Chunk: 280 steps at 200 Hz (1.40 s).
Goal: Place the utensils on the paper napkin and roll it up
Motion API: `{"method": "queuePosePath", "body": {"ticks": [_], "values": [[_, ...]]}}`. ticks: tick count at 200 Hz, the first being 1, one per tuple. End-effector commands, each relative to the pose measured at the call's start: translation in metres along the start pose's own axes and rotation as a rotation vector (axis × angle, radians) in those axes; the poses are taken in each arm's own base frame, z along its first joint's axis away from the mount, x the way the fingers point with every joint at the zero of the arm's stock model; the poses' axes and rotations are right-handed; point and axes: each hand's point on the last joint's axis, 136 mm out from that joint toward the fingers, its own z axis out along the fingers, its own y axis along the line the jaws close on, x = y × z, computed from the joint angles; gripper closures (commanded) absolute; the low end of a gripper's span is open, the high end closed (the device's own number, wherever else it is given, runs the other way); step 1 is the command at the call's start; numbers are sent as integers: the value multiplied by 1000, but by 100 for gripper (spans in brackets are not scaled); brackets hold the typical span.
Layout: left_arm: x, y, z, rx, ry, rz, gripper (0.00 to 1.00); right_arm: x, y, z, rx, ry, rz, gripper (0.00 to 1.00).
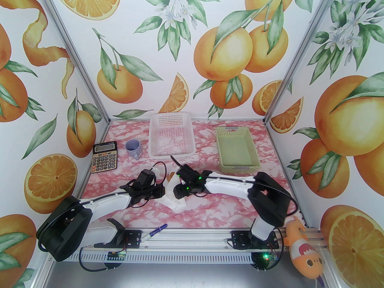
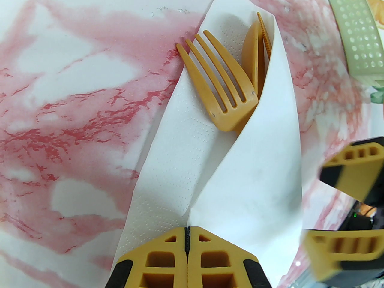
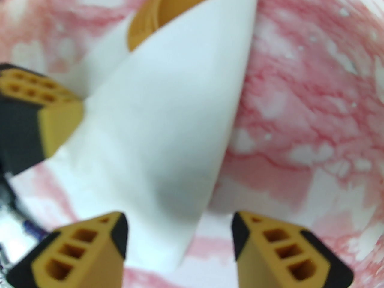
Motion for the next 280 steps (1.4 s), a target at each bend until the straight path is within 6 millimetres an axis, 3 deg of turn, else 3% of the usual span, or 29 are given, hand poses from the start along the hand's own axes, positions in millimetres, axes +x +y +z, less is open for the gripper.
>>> {"method": "queuePosePath", "body": {"ticks": [1,24,41,94,186,280], "values": [[14,20,0,-74,37,-12,100,7,21,-14,-195,-1,59,54],[13,19,0,-75,34,-12,100,24,24,-10,-295,25,123,83],[13,19,0,-75,35,-11,100,32,25,-5,-334,40,157,100],[13,18,0,-74,38,-10,100,38,24,5,-363,52,181,100],[8,15,-2,-74,30,-5,100,67,-1,32,-278,141,227,100],[-31,8,-34,-104,-29,60,81,80,-10,37,-241,180,219,100]]}}
